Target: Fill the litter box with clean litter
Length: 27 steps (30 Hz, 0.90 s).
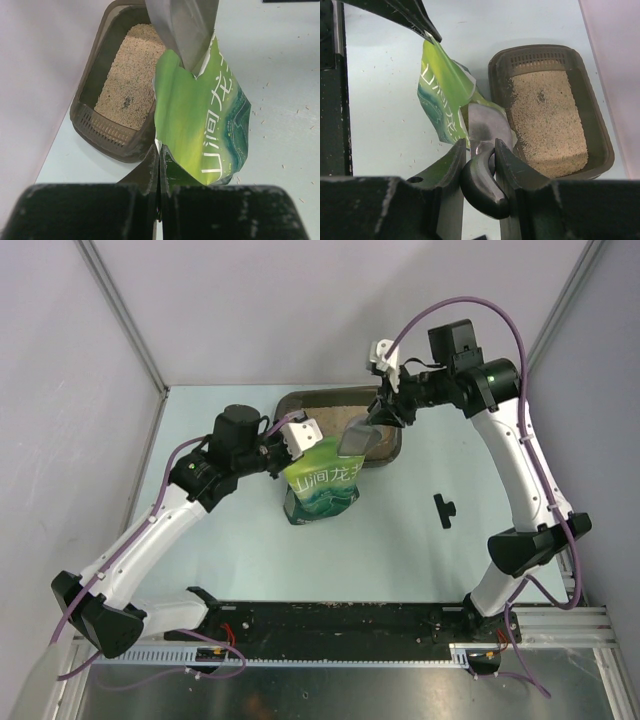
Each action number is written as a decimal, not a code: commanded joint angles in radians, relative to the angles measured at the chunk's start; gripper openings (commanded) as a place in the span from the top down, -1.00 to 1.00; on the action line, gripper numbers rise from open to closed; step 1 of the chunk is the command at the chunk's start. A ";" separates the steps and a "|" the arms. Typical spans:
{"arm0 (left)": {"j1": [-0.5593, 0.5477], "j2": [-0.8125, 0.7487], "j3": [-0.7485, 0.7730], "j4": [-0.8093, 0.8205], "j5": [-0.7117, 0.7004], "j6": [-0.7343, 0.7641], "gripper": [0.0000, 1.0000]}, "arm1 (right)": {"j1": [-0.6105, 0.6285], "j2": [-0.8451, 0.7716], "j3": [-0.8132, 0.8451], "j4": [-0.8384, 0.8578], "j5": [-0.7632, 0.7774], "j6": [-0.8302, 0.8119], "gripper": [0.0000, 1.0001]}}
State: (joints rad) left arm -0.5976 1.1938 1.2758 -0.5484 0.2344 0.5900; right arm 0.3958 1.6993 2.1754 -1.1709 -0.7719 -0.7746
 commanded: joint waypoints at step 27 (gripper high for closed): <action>-0.051 0.148 0.111 0.008 0.068 0.030 1.00 | 0.066 0.011 -0.114 0.257 0.221 0.457 1.00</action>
State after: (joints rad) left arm -0.6395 1.3670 1.3567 -0.5335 0.2932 0.6052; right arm 0.4553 1.7531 2.0830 -0.9920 -0.6243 -0.4927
